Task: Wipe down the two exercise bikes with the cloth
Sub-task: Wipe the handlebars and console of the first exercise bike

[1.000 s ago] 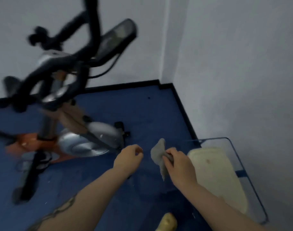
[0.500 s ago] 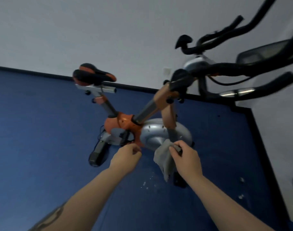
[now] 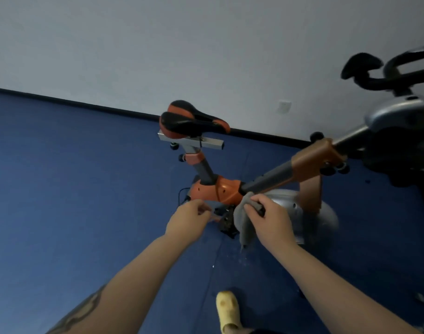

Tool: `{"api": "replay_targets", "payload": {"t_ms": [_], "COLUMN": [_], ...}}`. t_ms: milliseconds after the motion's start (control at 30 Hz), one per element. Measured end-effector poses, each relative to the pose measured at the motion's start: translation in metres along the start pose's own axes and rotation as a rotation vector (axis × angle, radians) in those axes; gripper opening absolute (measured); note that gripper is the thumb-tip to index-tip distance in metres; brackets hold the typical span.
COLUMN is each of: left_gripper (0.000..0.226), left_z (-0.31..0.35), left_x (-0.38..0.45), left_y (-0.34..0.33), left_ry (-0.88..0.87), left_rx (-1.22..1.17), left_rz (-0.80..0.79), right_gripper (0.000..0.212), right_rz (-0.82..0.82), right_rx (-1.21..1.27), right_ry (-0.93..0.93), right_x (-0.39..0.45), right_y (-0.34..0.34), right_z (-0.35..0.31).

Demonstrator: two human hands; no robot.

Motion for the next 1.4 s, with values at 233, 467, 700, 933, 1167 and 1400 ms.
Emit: {"api": "replay_targets", "payload": {"t_ms": [233,467,700,933,1167,1400], "left_gripper": [0.013,0.018,0.022,0.022,0.022,0.019], "left_z": [-0.064,-0.139,-0.234,-0.266,-0.262,-0.231], "left_x": [0.087,0.163,0.255,0.336,0.419,0.541], "left_y": [0.088,0.150,0.229,0.301,0.306,0.331], "left_ry": [0.054,0.038,-0.078,-0.212,-0.335,-0.428], "left_rx": [-0.041,-0.037,0.089,0.145,0.174,0.272], "left_rz": [0.026,0.016,-0.068,-0.090,-0.196,-0.246], "right_gripper": [0.007,0.008,0.007,0.011,0.011,0.008], "right_rz": [-0.065,-0.085,0.101,0.248,0.362,0.458], "right_rx": [-0.019,-0.025,0.065,0.085,0.052,0.020], "right_ry": [-0.005,0.030,-0.038,-0.064,-0.086,-0.117], "right_x": [0.088,0.158,0.208,0.257,0.329,0.427], "right_y": [-0.087,-0.194,-0.311,-0.378,-0.406,-0.409], "right_z": [-0.038,-0.085,-0.123,-0.169,-0.182,-0.184]}}
Point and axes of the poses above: each hand's wrist, its own x-axis towards the middle knuckle, its own y-axis out of the back of the hand, z = x × y, the point moved 10 cm from there along x, towards the middle knuckle, and after that the axes turned 12 degrees about x, right-handed, at the moved point
